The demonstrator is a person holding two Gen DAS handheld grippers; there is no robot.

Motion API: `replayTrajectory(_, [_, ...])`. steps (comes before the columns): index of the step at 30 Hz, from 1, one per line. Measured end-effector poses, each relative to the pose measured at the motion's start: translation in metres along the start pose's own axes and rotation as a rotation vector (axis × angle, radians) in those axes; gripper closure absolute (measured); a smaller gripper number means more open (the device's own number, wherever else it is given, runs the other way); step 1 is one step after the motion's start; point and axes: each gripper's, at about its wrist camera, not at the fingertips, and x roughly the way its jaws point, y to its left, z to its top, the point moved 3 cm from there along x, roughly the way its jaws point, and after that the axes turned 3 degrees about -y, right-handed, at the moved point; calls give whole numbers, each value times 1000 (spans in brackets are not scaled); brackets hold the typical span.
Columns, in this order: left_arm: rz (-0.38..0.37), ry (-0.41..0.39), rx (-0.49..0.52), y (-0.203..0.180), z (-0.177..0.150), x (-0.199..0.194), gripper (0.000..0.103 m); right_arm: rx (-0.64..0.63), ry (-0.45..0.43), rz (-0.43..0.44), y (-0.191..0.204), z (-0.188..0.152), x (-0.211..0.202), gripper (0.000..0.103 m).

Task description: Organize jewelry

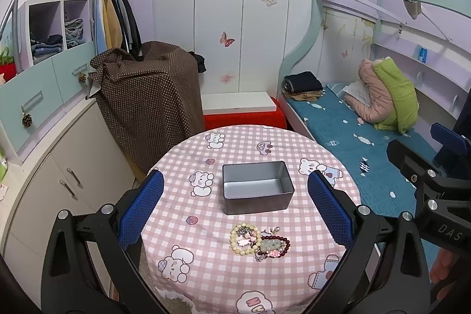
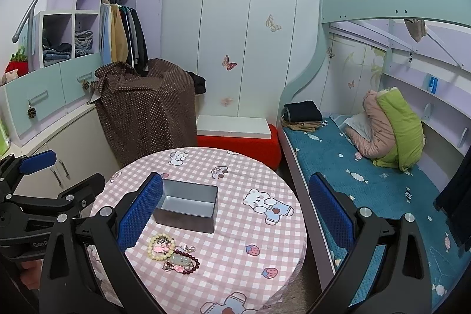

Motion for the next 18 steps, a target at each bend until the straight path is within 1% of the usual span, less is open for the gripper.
replayTrajectory(2, [1,-3,-1,-5,3,-6,5,2,-2,1,0,1,-1,8])
replayTrajectory(18, [-3,-3,0,-7,5,-8,5,8,1,4,-1,-1,-1,8])
